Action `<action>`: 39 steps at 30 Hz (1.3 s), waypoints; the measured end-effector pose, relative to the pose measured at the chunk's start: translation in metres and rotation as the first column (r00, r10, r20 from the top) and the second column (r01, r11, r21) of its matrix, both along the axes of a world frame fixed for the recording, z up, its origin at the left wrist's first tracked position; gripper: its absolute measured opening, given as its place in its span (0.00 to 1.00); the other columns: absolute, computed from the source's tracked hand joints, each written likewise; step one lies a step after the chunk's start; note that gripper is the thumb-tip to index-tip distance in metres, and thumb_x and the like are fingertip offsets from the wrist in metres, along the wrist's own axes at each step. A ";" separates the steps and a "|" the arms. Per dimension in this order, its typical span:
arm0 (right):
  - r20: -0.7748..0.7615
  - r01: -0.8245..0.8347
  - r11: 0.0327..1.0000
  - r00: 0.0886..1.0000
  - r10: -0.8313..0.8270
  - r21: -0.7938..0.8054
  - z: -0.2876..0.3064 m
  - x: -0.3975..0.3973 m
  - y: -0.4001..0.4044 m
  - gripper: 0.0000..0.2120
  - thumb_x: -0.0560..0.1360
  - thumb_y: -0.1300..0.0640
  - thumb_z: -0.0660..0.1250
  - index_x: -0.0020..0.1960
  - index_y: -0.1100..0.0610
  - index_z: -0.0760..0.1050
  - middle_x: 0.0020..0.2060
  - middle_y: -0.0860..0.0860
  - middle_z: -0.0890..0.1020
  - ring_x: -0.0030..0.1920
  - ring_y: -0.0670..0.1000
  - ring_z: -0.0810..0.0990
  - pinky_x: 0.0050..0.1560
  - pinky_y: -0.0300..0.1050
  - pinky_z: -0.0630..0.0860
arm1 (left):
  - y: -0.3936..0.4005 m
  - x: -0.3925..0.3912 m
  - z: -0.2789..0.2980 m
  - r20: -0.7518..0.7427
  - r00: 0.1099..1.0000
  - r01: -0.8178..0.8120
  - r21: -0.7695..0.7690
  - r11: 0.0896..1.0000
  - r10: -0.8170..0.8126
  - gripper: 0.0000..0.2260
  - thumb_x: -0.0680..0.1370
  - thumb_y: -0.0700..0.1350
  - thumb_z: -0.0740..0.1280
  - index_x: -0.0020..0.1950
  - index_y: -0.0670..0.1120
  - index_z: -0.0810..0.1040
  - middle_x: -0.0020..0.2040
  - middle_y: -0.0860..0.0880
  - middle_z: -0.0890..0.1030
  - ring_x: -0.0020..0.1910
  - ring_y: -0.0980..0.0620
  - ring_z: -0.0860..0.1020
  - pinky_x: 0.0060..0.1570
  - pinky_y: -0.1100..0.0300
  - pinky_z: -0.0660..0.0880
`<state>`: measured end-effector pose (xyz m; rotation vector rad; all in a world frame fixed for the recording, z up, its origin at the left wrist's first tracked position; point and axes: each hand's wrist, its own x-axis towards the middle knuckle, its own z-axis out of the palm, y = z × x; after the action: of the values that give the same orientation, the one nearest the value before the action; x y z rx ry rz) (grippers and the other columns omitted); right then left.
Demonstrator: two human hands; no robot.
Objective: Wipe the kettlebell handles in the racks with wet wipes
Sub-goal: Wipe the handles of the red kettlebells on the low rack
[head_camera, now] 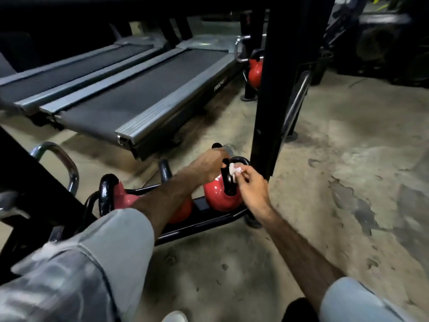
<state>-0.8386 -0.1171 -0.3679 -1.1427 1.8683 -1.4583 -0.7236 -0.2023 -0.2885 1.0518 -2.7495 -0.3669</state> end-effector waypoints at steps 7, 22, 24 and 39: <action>0.028 -0.028 1.000 0.999 0.028 -0.011 -0.024 0.007 0.019 0.06 0.77 0.49 0.66 0.51 0.43 0.82 0.42 0.42 0.85 0.46 0.39 0.81 0.53 0.41 0.78 | -0.009 -0.001 0.002 0.026 1.000 -0.004 -0.033 0.999 0.005 0.08 0.76 0.40 0.66 0.52 0.42 0.82 0.49 0.42 0.84 0.50 0.41 0.80 0.51 0.50 0.76; 0.337 0.106 0.994 0.937 -0.096 -0.010 -0.026 0.010 -0.013 0.07 0.78 0.62 0.66 0.42 0.55 0.79 0.34 0.44 0.80 0.36 0.38 0.77 0.44 0.34 0.71 | -0.006 0.003 -0.018 -0.192 0.964 -0.159 0.139 0.977 0.184 0.18 0.76 0.37 0.69 0.66 0.39 0.75 0.68 0.40 0.72 0.70 0.53 0.68 0.61 0.75 0.57; 0.333 0.115 0.993 0.938 -0.099 -0.031 -0.014 0.011 -0.024 0.07 0.78 0.55 0.68 0.42 0.55 0.79 0.33 0.44 0.80 0.35 0.39 0.77 0.42 0.33 0.72 | -0.007 0.001 -0.019 -0.177 0.962 -0.183 0.138 0.973 0.206 0.18 0.76 0.37 0.69 0.65 0.39 0.75 0.68 0.40 0.72 0.70 0.51 0.68 0.64 0.72 0.59; 0.089 0.237 0.971 0.967 -0.238 0.025 -0.023 0.032 -0.010 0.07 0.77 0.48 0.66 0.52 0.50 0.77 0.48 0.50 0.83 0.53 0.52 0.81 0.56 0.46 0.76 | -0.006 0.006 -0.018 -0.209 0.953 -0.173 0.215 0.961 0.219 0.15 0.78 0.33 0.62 0.65 0.39 0.75 0.65 0.41 0.77 0.61 0.46 0.77 0.55 0.73 0.66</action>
<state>-0.8064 -0.1273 -0.3913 -0.8517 2.0019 -1.5936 -0.7172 -0.2079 -0.3066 1.2313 -2.4157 -0.6919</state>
